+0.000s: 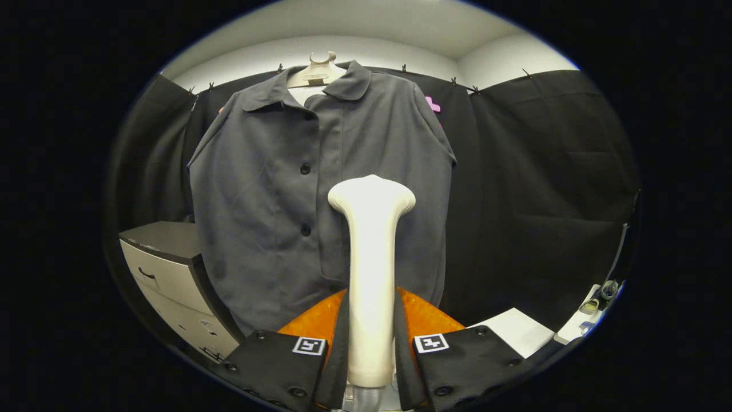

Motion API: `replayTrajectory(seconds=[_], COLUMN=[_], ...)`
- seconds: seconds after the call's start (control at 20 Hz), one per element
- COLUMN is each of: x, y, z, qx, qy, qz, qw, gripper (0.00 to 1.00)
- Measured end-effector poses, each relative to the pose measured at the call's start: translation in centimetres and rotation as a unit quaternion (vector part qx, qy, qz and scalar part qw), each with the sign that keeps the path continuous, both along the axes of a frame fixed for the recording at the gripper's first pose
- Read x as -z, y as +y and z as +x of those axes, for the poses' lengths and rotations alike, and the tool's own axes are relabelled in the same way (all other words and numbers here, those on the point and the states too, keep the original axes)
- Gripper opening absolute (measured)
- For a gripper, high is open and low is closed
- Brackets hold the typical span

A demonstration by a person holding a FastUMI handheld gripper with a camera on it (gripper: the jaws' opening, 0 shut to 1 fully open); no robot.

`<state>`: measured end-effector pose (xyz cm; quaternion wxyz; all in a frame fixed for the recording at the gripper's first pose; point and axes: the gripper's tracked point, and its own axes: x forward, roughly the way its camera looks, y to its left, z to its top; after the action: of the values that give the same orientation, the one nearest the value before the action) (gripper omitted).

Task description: Iron the clothes twice with a garment steamer, once on the left side and once on the right side.

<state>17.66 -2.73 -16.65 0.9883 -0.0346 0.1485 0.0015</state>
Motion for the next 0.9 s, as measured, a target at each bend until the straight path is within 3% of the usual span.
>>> replayTrajectory(seconds=[0.9], x=[9.7], y=[-1.2], z=[-4.3], qx=[0.026], qy=[0.084], qz=[0.005], qw=[0.996], gripper=[0.43])
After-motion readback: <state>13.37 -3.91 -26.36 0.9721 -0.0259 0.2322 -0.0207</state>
